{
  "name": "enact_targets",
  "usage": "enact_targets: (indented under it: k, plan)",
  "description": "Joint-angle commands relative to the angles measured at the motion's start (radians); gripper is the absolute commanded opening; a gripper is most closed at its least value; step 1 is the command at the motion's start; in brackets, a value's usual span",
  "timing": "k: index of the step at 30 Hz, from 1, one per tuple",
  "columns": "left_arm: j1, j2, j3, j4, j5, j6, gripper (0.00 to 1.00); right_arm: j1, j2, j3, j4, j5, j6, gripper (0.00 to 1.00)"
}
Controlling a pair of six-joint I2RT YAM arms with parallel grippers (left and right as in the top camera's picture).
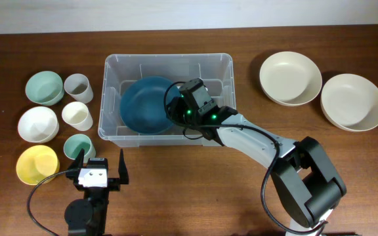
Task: Pack container
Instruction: 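Lower the blue bowl into the bin and open the right gripper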
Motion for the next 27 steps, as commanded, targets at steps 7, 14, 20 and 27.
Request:
enact_targets:
  k: [7, 14, 20, 27]
  plan:
    - [0.006, 0.000, -0.004, -0.005, -0.006, -0.010, 1.00, -0.035, -0.001, 0.018, -0.007, -0.061, 0.003, 0.60]
    - [0.006, 0.000, -0.004, -0.004, -0.006, -0.009, 1.00, -0.042, -0.026, 0.029, -0.016, -0.061, -0.074, 0.61]
    - [0.006, 0.000, -0.004, -0.005, -0.006, -0.010, 1.00, -0.046, -0.113, 0.143, -0.186, 0.054, -0.238, 0.66]
    - [0.006, 0.000, -0.004, -0.005, -0.006, -0.009, 1.00, -0.141, -0.216, 0.449, -0.549, 0.162, -0.391, 0.84]
